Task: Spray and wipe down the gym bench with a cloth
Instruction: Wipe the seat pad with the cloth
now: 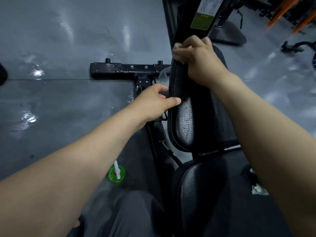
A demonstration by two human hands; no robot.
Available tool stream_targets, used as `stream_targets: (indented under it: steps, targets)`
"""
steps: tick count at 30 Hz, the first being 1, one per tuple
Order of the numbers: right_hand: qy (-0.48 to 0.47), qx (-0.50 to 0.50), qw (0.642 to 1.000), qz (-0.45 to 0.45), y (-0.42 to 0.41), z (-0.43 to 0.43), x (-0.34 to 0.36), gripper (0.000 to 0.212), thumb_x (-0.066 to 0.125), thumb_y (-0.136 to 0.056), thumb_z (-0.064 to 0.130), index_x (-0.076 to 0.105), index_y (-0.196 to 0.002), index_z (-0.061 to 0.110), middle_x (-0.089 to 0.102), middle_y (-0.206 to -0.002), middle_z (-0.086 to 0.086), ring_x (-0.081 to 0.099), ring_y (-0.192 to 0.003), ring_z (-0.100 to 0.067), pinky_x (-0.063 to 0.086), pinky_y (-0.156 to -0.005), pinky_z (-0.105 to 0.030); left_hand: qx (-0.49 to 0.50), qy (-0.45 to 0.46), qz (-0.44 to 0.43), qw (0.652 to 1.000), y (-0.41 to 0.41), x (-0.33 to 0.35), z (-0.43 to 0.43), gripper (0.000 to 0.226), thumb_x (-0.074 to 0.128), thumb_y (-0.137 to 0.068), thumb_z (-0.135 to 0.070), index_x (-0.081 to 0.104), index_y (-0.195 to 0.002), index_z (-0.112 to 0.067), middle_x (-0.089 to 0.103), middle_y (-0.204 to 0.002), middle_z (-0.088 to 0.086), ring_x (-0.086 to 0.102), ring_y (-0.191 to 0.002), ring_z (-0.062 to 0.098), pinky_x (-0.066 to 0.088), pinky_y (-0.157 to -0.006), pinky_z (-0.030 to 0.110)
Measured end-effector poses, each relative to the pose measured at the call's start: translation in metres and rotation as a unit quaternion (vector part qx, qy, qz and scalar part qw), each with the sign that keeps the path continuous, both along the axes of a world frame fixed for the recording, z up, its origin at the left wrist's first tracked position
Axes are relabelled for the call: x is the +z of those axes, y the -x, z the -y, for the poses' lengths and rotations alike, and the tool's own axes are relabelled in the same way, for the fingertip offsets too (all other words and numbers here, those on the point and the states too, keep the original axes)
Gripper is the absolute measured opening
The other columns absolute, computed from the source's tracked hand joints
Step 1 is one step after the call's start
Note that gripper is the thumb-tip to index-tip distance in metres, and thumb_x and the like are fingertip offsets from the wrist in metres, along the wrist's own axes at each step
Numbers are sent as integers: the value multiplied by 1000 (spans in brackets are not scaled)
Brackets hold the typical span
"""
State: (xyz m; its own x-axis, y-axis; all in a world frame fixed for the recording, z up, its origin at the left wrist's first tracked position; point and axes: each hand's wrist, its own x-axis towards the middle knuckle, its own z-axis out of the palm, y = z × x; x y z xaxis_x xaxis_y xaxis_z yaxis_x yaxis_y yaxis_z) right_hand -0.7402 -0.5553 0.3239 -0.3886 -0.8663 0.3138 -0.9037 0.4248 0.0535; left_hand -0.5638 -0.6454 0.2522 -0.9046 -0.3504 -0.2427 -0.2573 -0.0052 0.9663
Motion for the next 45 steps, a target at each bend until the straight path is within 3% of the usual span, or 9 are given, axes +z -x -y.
stream_targets:
  steps: [6, 12, 15, 19, 26, 30, 37, 40, 45]
  targets:
    - [70, -87, 989, 98, 34, 8, 4, 40, 38, -103, 57, 64, -130, 41, 61, -132, 16, 49, -124, -26, 35, -108, -39, 13, -20, -22, 999, -1, 3, -9, 29, 79, -87, -36, 55, -104, -39, 55, -99, -13, 61, -85, 3, 55, -85, 30]
    - [59, -69, 981, 170, 47, 4, 3, 35, 40, -108, 34, 60, -136, 35, 52, -144, 21, 29, -147, -2, 18, -125, -32, 18, -13, -8, 1000, -1, 6, -5, 38, 80, -85, -40, 53, -111, -42, 53, -105, -14, 60, -91, 4, 56, -93, 36]
    - [41, -70, 983, 163, 34, 5, 9, 36, 41, -105, 47, 61, -134, 39, 56, -141, 22, 41, -144, -12, 23, -122, -25, 24, -12, -6, 1000, -3, 7, -5, 35, 79, -85, -41, 53, -107, -45, 55, -106, -12, 62, -93, 6, 58, -92, 37]
    - [27, -4, 990, 136, -9, -17, 6, 34, 49, -101, 17, 69, -127, 25, 58, -134, 4, 52, -129, -17, 31, -100, -8, 26, -30, -4, 999, -5, 8, -6, 30, 79, -86, -38, 54, -103, -45, 60, -108, -6, 65, -91, 8, 58, -83, 33]
    - [-9, 63, 985, 163, -82, -67, -1, 40, 52, -89, -8, 75, -116, 12, 68, -121, -16, 45, -129, -21, 19, -110, -1, 35, -124, 18, 991, -8, 14, 0, 27, 51, -94, -4, 64, -106, -23, 67, -90, -1, 68, -71, 17, 53, -67, 28]
    - [-50, 84, 984, 151, -83, -73, 5, 48, 46, -91, -2, 69, -128, 17, 67, -126, -1, 48, -134, -18, 39, -113, -27, 39, -129, 28, 991, -11, 14, 3, 33, 43, -91, 4, 68, -107, -13, 72, -106, 11, 73, -80, 23, 56, -66, 26]
    - [-41, 6, 990, 136, -67, -38, -1, 47, 46, -95, 6, 67, -131, 27, 62, -135, 10, 44, -139, -16, 37, -115, -32, 46, -125, 32, 991, -13, 13, 4, 38, 45, -85, 3, 70, -111, -10, 75, -109, 11, 76, -95, 28, 58, -77, 31]
    - [-25, 50, 990, 132, -91, -58, 0, 31, 54, -98, 11, 74, -118, 21, 70, -116, 5, 54, -127, -17, 42, -108, -27, 42, -123, 27, 991, -15, 11, 5, 48, 43, -79, 6, 70, -116, -9, 76, -110, 9, 77, -91, 26, 57, -75, 29]
    - [-57, 95, 978, 178, -126, -92, -7, 45, 55, -85, 13, 73, -124, 26, 70, -127, 9, 50, -138, -15, 39, -116, -35, 46, -152, 22, 987, -15, 11, 2, 37, 47, -86, 0, 71, -112, -10, 76, -107, 10, 72, -75, 21, 60, -74, 32]
